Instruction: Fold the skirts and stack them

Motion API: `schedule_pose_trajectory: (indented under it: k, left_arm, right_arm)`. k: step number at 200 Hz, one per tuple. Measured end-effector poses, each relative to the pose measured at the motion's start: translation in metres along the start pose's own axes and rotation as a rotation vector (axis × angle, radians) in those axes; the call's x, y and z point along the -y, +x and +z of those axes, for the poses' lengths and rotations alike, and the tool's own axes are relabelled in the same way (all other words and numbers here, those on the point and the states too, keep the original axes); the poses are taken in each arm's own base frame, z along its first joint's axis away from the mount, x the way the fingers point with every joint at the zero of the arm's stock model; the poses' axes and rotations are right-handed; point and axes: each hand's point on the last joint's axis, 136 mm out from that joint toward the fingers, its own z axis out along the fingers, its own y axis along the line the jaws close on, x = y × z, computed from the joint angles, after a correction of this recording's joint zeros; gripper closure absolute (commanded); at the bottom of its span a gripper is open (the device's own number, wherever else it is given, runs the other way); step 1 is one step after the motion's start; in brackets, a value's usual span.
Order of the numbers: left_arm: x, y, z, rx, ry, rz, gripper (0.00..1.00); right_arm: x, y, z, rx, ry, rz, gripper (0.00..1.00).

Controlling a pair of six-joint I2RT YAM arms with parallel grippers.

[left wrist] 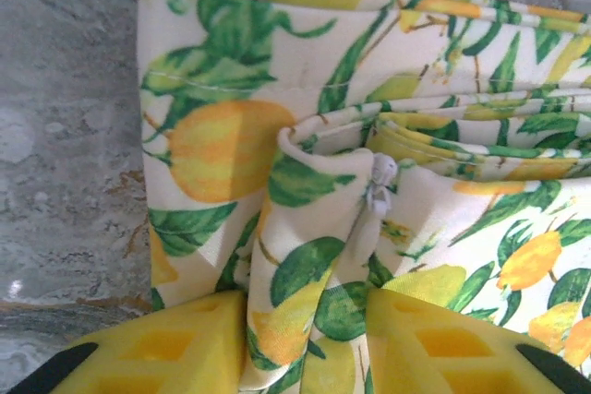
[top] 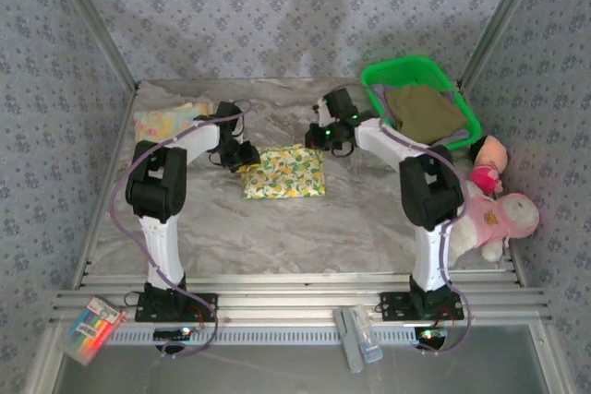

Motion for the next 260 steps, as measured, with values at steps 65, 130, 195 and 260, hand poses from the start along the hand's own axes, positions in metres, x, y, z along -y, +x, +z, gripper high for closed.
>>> schedule_pose_trajectory:
  k: [65,130,195,260]
  left_arm:
    - [-0.008,0.002,-0.025,0.038,-0.040,0.016,0.32]
    - [-0.026,0.017,-0.026,0.004,-0.044,-0.014,0.32]
    - [-0.016,0.018,-0.006,-0.018,0.000,-0.014,0.42]
    - [-0.014,0.018,-0.002,-0.010,0.004,-0.037,0.98]
  right_arm:
    - [0.027,0.025,0.061,-0.104,0.002,0.188,1.00]
    - [0.029,0.024,0.062,-0.104,-0.001,0.219,1.00]
    - [0.029,0.023,0.064,-0.102,-0.017,0.230,1.00]
    - [0.029,0.021,0.065,-0.098,-0.024,0.234,1.00]
